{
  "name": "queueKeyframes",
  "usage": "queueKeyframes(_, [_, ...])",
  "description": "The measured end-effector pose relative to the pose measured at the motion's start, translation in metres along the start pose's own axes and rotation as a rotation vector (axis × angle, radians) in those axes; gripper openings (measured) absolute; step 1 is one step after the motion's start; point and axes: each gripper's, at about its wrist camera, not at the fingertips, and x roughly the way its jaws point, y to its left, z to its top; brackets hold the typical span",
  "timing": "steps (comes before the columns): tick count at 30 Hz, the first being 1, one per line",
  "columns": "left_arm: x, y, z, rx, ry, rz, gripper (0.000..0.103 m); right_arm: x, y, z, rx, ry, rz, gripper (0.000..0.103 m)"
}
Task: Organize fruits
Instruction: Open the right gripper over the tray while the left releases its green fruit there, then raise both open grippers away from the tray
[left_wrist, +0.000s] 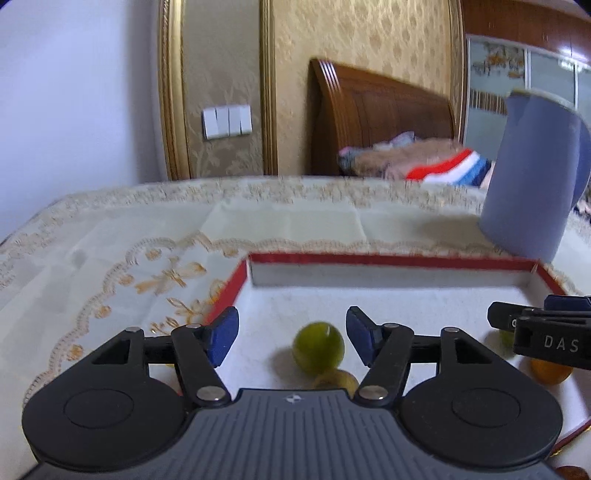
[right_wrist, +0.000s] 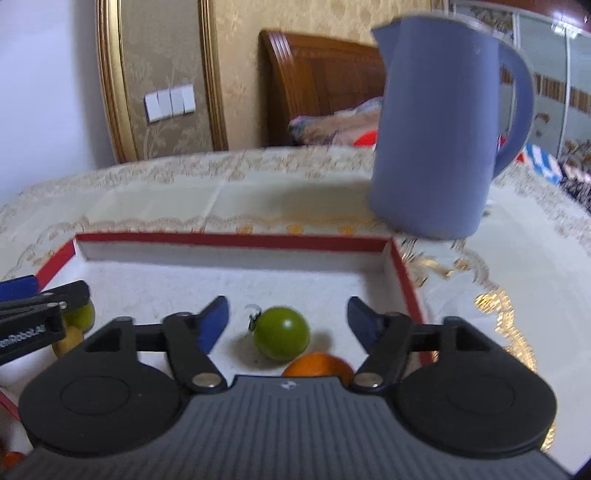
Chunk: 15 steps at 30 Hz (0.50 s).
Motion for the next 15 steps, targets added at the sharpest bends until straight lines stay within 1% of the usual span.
queueKeyframes(4, [-0.031,0.006,-0.008,0.010,-0.098,0.007,0.065,-0.020,-0.003,-0.004,-0.011,-0.058,-0.018,0.073])
queueKeyframes(5, [-0.039,0.008,-0.012,0.014,-0.117,0.013,0.068,-0.026,-0.006,-0.006,0.000,-0.069,-0.012,0.075])
queueKeyframes(7, [-0.055,0.014,-0.019,0.012,-0.147,0.016,0.071,-0.039,-0.015,-0.011,0.037,-0.093,0.007,0.089])
queueKeyframes(9, [-0.070,0.020,-0.025,-0.004,-0.161,0.007,0.071,-0.054,-0.023,-0.020,0.065,-0.110,0.025,0.093])
queueKeyframes(11, [-0.083,0.031,-0.032,-0.037,-0.166,-0.016,0.071,-0.068,-0.030,-0.032,0.075,-0.120,0.030,0.093])
queueKeyframes(12, [-0.089,0.036,-0.036,-0.056,-0.159,-0.024,0.071,-0.076,-0.034,-0.040,0.084,-0.129,0.039,0.094])
queueKeyframes(13, [-0.095,0.041,-0.041,-0.068,-0.152,-0.032,0.071,-0.084,-0.037,-0.046,0.091,-0.137,0.051,0.099])
queueKeyframes(15, [-0.104,0.051,-0.049,-0.087,-0.138,-0.051,0.071,-0.097,-0.043,-0.057,0.096,-0.150,0.080,0.100])
